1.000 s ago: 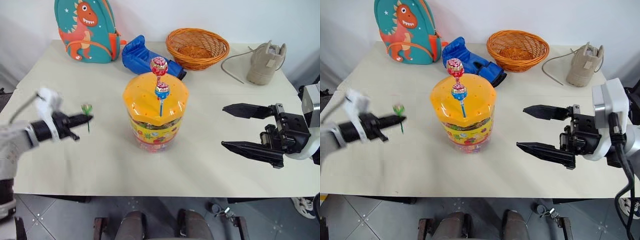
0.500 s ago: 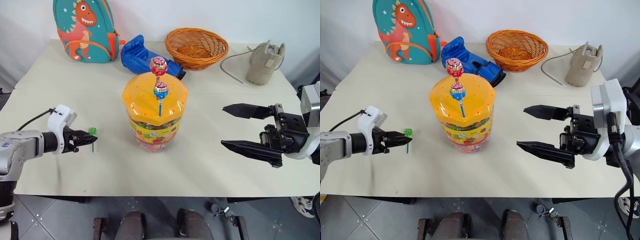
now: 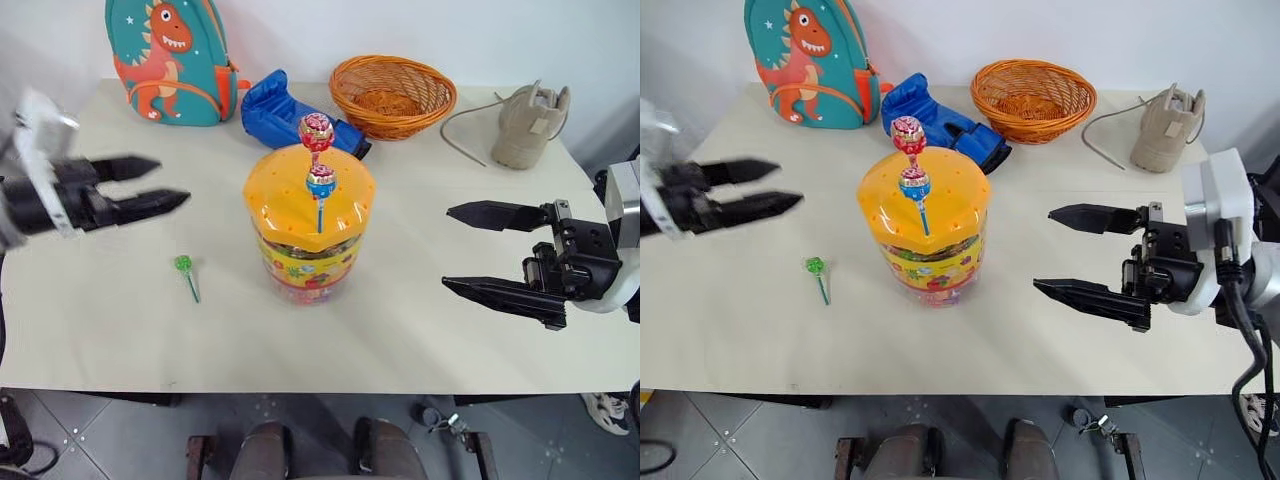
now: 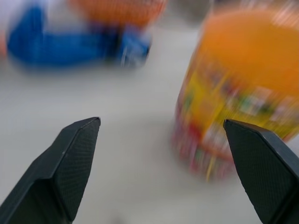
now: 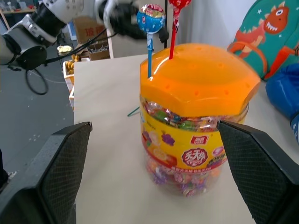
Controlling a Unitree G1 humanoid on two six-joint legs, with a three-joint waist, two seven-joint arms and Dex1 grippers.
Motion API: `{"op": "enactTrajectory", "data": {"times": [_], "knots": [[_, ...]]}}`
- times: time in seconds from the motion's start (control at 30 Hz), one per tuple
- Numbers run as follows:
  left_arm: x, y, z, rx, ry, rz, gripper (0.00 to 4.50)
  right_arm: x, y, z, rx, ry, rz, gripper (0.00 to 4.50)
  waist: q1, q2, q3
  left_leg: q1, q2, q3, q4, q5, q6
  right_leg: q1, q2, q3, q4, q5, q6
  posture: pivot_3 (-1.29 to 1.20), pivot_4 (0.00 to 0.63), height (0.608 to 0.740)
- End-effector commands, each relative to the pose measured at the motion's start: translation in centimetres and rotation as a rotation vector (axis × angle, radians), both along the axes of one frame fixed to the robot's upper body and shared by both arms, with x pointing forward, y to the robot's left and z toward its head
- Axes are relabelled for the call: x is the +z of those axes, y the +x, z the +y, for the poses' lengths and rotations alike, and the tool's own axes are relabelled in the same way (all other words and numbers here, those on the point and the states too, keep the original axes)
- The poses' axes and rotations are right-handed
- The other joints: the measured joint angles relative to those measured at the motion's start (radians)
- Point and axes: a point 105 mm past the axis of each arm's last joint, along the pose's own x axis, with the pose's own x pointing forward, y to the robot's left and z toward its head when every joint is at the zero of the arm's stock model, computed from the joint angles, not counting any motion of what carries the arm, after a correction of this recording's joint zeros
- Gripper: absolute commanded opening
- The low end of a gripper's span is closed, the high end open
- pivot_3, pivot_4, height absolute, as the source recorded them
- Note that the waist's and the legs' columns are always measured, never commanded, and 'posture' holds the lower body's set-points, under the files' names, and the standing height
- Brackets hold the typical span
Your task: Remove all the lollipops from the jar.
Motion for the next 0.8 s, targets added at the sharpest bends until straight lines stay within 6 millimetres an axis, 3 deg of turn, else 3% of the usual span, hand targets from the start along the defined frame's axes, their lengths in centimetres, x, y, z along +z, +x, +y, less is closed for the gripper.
{"op": "enactTrajectory", "data": {"times": [0.03,0.2,0.4,0.8], "knots": [[1.0,-1.4,-0.4,-0.156,0.02,-0.109,4.48,0.1,-0.3,1.2,0.02,-0.05,-0.024,4.5,-0.001,0.0,0.0,0.0,0.0,0.0,0.0,0.0,0.0,0.0,0.0,0.0,0.0,0.0,0.0,0.0,0.15,0.74],[-0.1,-2.3,-1.3,-0.369,-0.005,-0.131,4.48,0.4,0.0,3.9,0.064,-0.078,-0.093,4.5,-0.001,0.0,0.0,0.0,0.0,0.001,0.0,0.0,0.0,-0.002,0.0,0.001,0.002,0.0,0.0,0.0,0.15,0.74],[-1.2,-2.5,-1.5,-0.492,-0.026,-0.187,4.48,0.9,2.0,6.9,0.108,-0.075,-0.136,4.5,-0.002,0.0,0.0,-0.002,0.0,0.001,0.001,0.0,0.0,-0.004,0.0,0.001,0.003,0.0,0.0,0.0,0.15,0.74],[-1.7,-2.9,-1.3,-0.482,-0.027,-0.176,4.48,0.5,3.1,9.6,0.289,-0.104,-0.175,4.5,-0.021,0.0,0.0,-0.005,0.0,0.003,0.001,0.0,0.0,-0.01,0.0,0.002,0.005,0.0,0.0,0.0,0.15,0.74]]}}
